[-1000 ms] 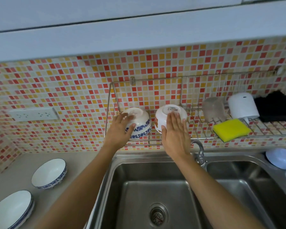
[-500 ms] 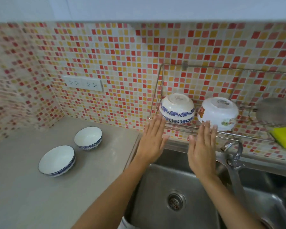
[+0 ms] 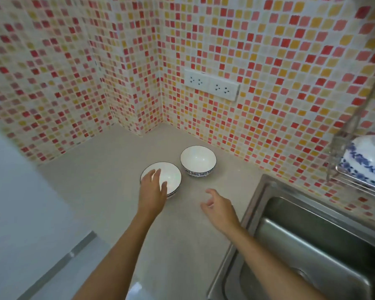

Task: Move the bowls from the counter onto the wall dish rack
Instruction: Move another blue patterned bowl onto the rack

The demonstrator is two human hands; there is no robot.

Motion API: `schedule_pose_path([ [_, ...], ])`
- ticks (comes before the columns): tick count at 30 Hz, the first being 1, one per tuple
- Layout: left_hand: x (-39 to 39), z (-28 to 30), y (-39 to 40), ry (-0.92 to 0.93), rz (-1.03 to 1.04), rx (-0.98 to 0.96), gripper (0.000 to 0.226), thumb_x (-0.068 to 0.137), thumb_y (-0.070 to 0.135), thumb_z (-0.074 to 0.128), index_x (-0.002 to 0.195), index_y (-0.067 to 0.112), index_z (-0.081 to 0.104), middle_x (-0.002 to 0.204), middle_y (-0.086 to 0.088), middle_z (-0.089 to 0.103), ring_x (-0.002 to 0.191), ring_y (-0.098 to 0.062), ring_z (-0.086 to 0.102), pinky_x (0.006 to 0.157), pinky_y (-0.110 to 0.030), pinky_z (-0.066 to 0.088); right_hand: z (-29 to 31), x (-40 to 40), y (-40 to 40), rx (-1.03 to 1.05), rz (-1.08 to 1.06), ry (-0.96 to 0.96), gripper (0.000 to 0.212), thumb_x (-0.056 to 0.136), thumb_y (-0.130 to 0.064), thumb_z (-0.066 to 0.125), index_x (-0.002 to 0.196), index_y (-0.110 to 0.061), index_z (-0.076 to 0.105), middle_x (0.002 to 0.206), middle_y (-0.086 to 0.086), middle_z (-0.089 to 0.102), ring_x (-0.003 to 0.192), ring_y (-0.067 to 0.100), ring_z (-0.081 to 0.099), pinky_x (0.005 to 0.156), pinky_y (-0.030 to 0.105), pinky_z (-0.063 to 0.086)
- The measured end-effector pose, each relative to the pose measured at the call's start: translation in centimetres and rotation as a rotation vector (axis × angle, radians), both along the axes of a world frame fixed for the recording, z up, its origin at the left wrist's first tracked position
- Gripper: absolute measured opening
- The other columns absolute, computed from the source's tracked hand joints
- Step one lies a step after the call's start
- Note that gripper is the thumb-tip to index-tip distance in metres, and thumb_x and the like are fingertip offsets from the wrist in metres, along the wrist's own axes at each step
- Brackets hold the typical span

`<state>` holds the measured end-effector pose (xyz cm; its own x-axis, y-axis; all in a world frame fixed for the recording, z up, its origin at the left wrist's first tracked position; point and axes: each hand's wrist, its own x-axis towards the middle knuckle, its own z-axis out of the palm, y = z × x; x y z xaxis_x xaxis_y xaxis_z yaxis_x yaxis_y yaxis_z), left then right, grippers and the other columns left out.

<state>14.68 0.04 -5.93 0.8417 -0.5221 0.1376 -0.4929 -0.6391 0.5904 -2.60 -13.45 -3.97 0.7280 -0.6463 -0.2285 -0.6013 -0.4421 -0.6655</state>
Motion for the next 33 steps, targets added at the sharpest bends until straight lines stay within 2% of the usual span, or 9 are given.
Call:
schedule_pose_path([
  [3, 4.4, -1.7, 2.0, 0.059, 0.128, 0.031, 0.046, 0.095, 0.023, 0.049, 0.137, 0.004, 0.044, 0.142, -0.020, 0.040, 0.134, -0.035, 0.028, 0.105, -0.045, 0.034, -1.0, 5.5, 0.7, 0.042, 0.006, 0.054, 0.053, 0.088, -0.045, 0.061, 0.134, -0.022, 0.049, 0.100, 0.001, 0.068, 0.100, 0.024, 0.063, 0.084, 0.032, 0.048],
  [7, 7.9, -3.3, 2.1, 0.304, 0.215, 0.019, 0.049, 0.096, 0.030, 0.048, 0.138, 0.006, 0.043, 0.141, -0.019, 0.039, 0.129, -0.036, 0.038, 0.101, -0.043, 0.038, -2.9, 11.4, 1.1, 0.167, -0.058, 0.114, 0.064, 0.087, -0.055, 0.059, 0.137, -0.018, 0.045, 0.129, 0.007, 0.058, 0.115, 0.030, 0.058, 0.091, 0.032, 0.048],
  [11, 9.6, -4.9, 1.3, 0.466, 0.145, -0.008, 0.037, 0.091, 0.025, 0.055, 0.119, 0.002, 0.056, 0.116, -0.017, 0.063, 0.108, -0.035, 0.059, 0.083, -0.035, 0.046, -4.6, 14.1, 1.7, 0.236, -0.150, 0.134, 0.062, 0.080, -0.058, 0.060, 0.125, -0.016, 0.048, 0.110, 0.006, 0.061, 0.098, 0.033, 0.064, 0.081, 0.046, 0.057],
  [15, 9.6, -5.1, 0.7, 0.630, 0.186, -0.023, 0.030, 0.090, 0.011, 0.044, 0.117, 0.005, 0.056, 0.118, -0.015, 0.062, 0.106, -0.033, 0.058, 0.079, -0.029, 0.043, -5.5, 14.6, 2.0, 0.285, -0.194, 0.197, 0.044, 0.085, -0.043, 0.054, 0.117, -0.015, 0.048, 0.097, 0.015, 0.069, 0.070, 0.030, 0.068, 0.060, 0.034, 0.057],
  [18, 9.4, -4.7, 0.6, 0.671, 0.182, -0.041, 0.032, 0.092, 0.011, 0.041, 0.121, 0.007, 0.054, 0.122, -0.015, 0.060, 0.109, -0.033, 0.056, 0.080, -0.029, 0.041, -5.4, 14.6, 2.4, 0.380, -0.245, 0.205, 0.029, 0.089, -0.028, 0.045, 0.112, -0.011, 0.050, 0.081, 0.016, 0.069, 0.044, 0.020, 0.059, 0.043, 0.024, 0.047],
  [21, 8.9, -4.1, 0.6, 0.674, 0.133, -0.023, 0.034, 0.091, 0.009, 0.041, 0.123, 0.005, 0.052, 0.124, -0.016, 0.059, 0.111, -0.033, 0.055, 0.083, -0.030, 0.041, -5.2, 14.0, 2.8, 0.454, -0.296, 0.143, 0.029, 0.087, -0.015, 0.040, 0.112, -0.007, 0.054, 0.072, 0.017, 0.068, 0.040, 0.018, 0.056, 0.041, 0.022, 0.045],
  [26, 6.3, -3.1, -0.1, 0.659, 0.006, -0.034, 0.035, 0.088, 0.006, 0.042, 0.122, 0.004, 0.052, 0.121, -0.014, 0.060, 0.106, -0.030, 0.055, 0.078, -0.029, 0.043, -4.3, 10.4, 2.7, 0.437, -0.369, 0.072, 0.027, 0.085, -0.012, 0.038, 0.105, -0.011, 0.055, 0.065, 0.013, 0.069, 0.045, 0.020, 0.058, 0.046, 0.024, 0.045],
  [30, 3.1, -1.7, -2.2, 0.666, -0.083, -0.079, 0.036, 0.084, 0.007, 0.045, 0.119, 0.007, 0.052, 0.110, -0.009, 0.061, 0.100, -0.031, 0.059, 0.085, -0.047, 0.054, -3.0, 5.7, 1.4, 0.424, -0.424, -0.011, 0.028, 0.085, -0.010, 0.037, 0.106, -0.012, 0.055, 0.063, 0.013, 0.067, 0.043, 0.020, 0.057, 0.043, 0.020, 0.043],
  [33, -0.3, 0.1, -4.4, 0.674, -0.173, -0.100, 0.037, 0.082, 0.010, 0.048, 0.118, 0.008, 0.052, 0.103, -0.003, 0.058, 0.100, -0.030, 0.059, 0.083, -0.051, 0.055, -1.9, 1.6, 0.0, 0.372, -0.485, -0.072, 0.029, 0.086, -0.009, 0.037, 0.108, -0.011, 0.056, 0.061, 0.011, 0.067, 0.040, 0.017, 0.057, 0.039, 0.017, 0.041],
])
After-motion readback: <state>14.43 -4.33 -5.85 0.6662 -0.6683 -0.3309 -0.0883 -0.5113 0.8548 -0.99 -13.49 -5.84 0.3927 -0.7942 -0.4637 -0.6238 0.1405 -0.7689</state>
